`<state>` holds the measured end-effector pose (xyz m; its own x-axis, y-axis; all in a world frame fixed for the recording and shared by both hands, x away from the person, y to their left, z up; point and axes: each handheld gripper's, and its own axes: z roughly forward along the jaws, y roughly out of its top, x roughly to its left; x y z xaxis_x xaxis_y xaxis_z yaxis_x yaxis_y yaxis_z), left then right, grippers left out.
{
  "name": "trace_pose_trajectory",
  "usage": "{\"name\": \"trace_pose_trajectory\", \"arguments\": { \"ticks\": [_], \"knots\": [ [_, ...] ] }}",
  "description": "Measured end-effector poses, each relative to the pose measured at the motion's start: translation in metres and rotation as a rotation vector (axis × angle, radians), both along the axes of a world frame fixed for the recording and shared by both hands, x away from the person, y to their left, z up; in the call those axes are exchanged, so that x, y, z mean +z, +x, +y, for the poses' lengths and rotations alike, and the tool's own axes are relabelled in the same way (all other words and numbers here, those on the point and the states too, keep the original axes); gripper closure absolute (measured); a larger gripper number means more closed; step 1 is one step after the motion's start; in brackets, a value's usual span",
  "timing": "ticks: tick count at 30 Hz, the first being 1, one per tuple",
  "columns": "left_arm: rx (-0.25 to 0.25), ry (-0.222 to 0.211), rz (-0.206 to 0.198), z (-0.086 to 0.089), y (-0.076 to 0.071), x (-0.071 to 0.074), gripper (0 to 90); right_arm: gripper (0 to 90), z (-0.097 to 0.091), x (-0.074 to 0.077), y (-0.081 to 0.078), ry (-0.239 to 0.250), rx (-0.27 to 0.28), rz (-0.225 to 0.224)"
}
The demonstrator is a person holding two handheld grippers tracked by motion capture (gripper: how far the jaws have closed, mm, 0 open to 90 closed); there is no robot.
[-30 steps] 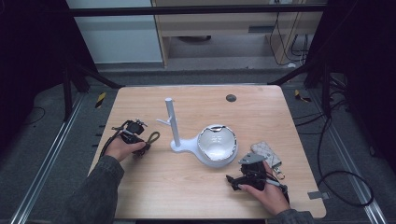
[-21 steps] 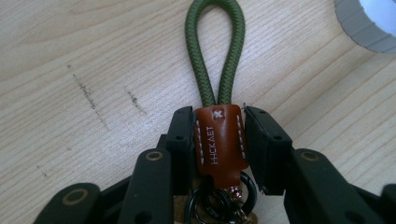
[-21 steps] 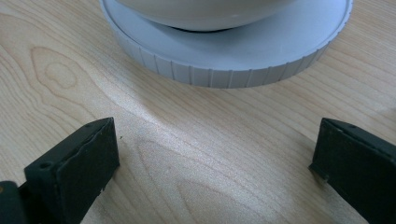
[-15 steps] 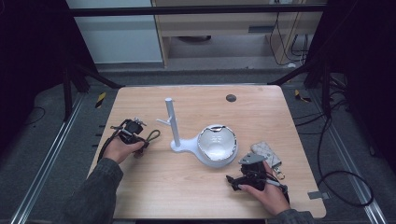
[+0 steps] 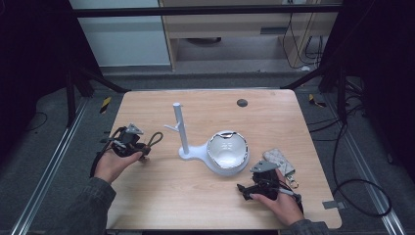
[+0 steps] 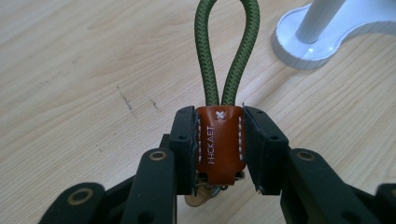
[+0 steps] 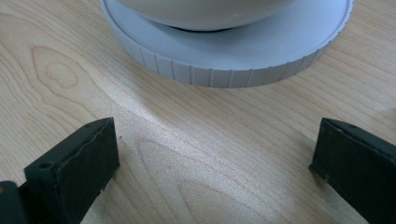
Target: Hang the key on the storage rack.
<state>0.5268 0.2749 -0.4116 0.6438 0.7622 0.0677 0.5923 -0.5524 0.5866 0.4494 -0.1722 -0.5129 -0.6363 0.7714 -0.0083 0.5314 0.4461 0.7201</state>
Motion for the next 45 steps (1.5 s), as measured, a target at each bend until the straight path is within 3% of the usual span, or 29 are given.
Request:
{"name": "trace_pose_trajectory", "arguments": {
  "ticks": [9,26,45],
  "knots": [
    [-0.021,-0.043,-0.087,0.0,-0.029,0.02,65.7,0.5,0.0,0.0,0.0,0.0,0.0,0.0],
    [-0.051,-0.069,-0.127,-0.004,-0.05,0.027,65.7,0.3,0.0,0.0,0.0,0.0,0.0,0.003],
    [-0.079,-0.121,-0.205,-0.01,-0.075,0.039,65.7,0.2,0.0,0.0,0.0,0.0,0.0,0.003]
  ]
}}
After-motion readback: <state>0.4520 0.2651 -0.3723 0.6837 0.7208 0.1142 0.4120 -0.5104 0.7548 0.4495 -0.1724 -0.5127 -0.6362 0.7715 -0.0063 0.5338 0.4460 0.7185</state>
